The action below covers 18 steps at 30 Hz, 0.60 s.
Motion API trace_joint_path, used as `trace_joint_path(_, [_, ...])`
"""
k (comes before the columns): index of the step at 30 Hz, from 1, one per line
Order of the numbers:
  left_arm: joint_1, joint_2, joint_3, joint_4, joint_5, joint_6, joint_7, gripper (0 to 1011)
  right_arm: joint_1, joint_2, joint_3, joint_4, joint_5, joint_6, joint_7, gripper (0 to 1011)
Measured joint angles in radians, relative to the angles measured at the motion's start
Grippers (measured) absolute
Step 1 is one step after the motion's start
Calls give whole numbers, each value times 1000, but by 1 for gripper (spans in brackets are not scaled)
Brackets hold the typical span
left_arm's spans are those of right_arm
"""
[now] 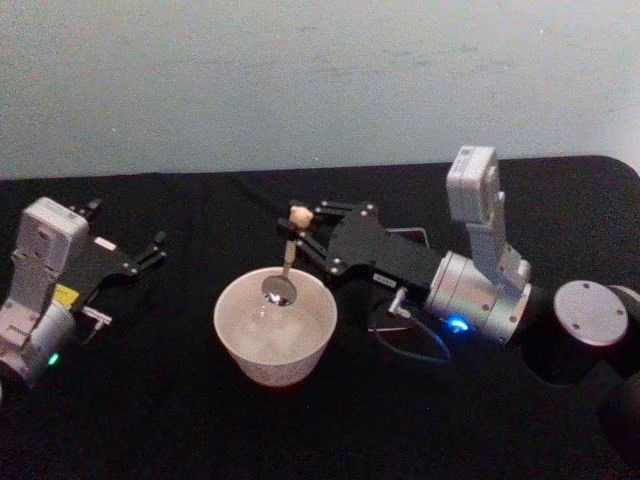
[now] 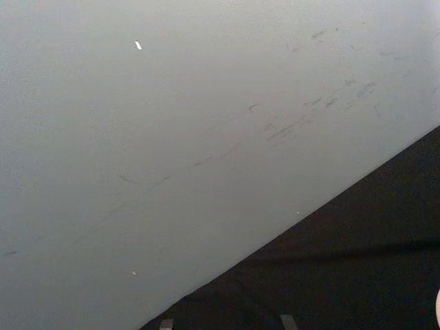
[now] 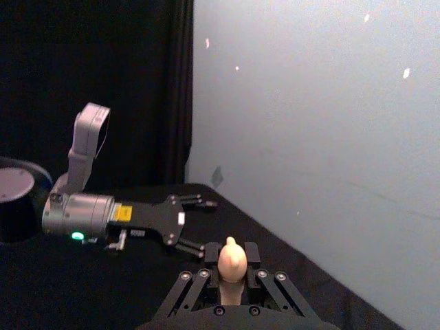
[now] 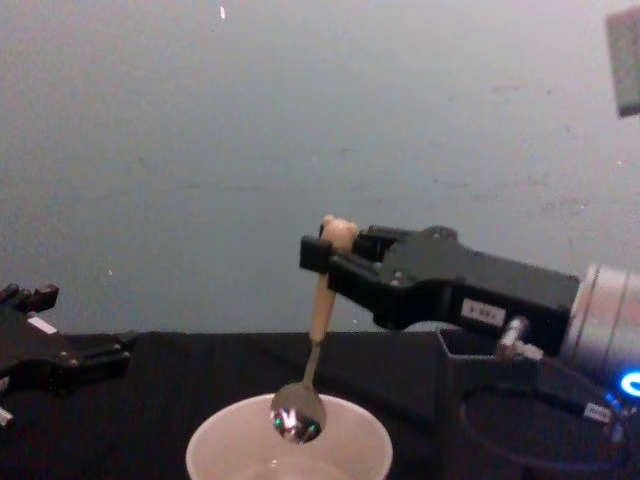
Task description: Pick up the stirring spoon with one hand, stir inside the cup, then place it back in its original position.
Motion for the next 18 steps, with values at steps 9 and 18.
trace_joint_path(9, [0, 0, 0, 0, 0, 0, 0, 1001, 20, -26, -30, 71, -29, -17, 27, 212])
trace_joint_path(18, [0, 0, 0, 0, 0, 0, 0, 1001, 30, -49, -45, 116, -47, -17, 32, 212])
